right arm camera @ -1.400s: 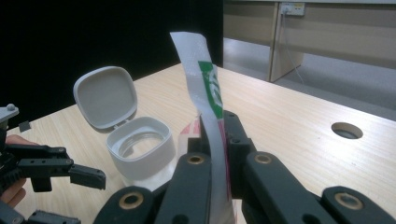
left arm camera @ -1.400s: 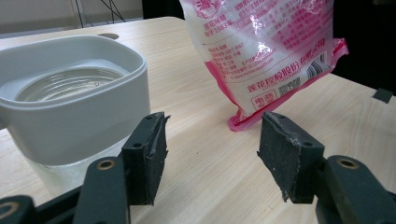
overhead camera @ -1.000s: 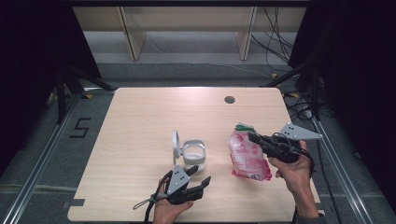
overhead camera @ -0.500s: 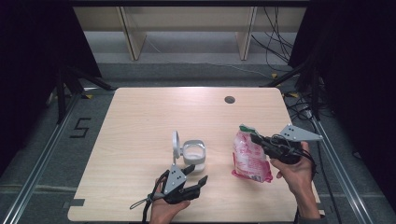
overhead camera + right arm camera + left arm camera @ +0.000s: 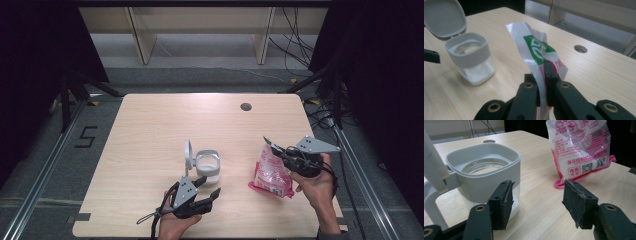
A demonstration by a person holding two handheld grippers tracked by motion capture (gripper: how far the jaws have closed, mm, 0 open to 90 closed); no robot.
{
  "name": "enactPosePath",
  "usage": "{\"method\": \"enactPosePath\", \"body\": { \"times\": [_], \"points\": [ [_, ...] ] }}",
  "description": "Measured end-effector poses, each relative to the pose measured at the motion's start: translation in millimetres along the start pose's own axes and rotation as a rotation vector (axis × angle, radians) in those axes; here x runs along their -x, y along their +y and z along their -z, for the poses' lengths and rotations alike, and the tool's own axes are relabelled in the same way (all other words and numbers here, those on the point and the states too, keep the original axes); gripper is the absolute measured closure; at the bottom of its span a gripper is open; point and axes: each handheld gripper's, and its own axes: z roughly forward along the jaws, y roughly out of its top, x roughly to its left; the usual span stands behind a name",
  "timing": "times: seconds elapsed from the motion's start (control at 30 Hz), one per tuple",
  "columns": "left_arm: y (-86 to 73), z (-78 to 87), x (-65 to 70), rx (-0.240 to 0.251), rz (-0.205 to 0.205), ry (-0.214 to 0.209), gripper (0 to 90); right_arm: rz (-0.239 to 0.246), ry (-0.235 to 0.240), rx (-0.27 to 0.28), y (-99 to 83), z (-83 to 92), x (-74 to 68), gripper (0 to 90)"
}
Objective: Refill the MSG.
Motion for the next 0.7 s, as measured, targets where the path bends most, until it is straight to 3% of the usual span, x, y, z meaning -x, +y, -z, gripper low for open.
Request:
{"method": "enactPosePath", "body": {
  "times": [0.1,0.13,0.17,0.2,0.27,0.37,0.4,0.5,0.53,0.57,0.6,0.7],
  "points": [
    [-0.1,0.2,-0.9,0.008,0.005,-0.007,40.4,0.014,-0.015,-0.031,-2.0,-1.0,1.1,90.0],
    [0.0,0.6,-1.1,0.005,0.005,-0.002,40.3,0.046,-0.029,-0.002,-2.6,-3.5,3.0,90.0],
    [-0.3,0.8,-0.5,0.004,0.023,0.003,40.3,0.034,-0.035,0.004,-3.5,-4.1,2.4,90.0],
    [-0.2,1.8,-0.3,-0.002,0.03,0.01,40.2,0.057,-0.022,-0.019,-3.0,-3.0,4.9,90.0],
    [-0.3,2.5,-1.2,-0.002,0.026,0.011,40.2,0.036,-0.042,-0.016,-4.9,-4.1,3.5,90.0],
    [-0.4,2.6,-1.4,-0.004,0.029,0.01,40.2,0.047,-0.046,-0.025,-7.5,-5.2,6.8,90.0],
    [-0.4,2.6,-1.5,-0.004,0.028,0.009,40.2,0.022,-0.052,-0.018,-8.9,-6.5,5.3,90.0],
    [-1.0,1.2,-2.0,0.001,0.026,-0.002,40.2,0.048,-0.055,-0.031,-10.5,-7.2,8.7,90.0],
    [-0.4,2.7,-1.6,-0.009,0.024,0.007,40.2,0.009,-0.056,-0.055,-11.4,-6.6,5.8,90.0],
    [-0.4,2.9,-1.8,-0.007,0.025,0.008,40.2,0.042,-0.061,-0.048,-12.0,-7.9,8.8,90.0],
    [0.2,3.2,-3.4,-0.005,0.001,0.005,40.2,0.028,-0.07,-0.057,-12.8,-8.3,7.4,90.0],
    [0.4,4.3,-5.1,-0.003,-0.006,0.002,40.2,0.014,-0.082,-0.075,-15.4,-10.7,7.9,90.0]
  ]
}}
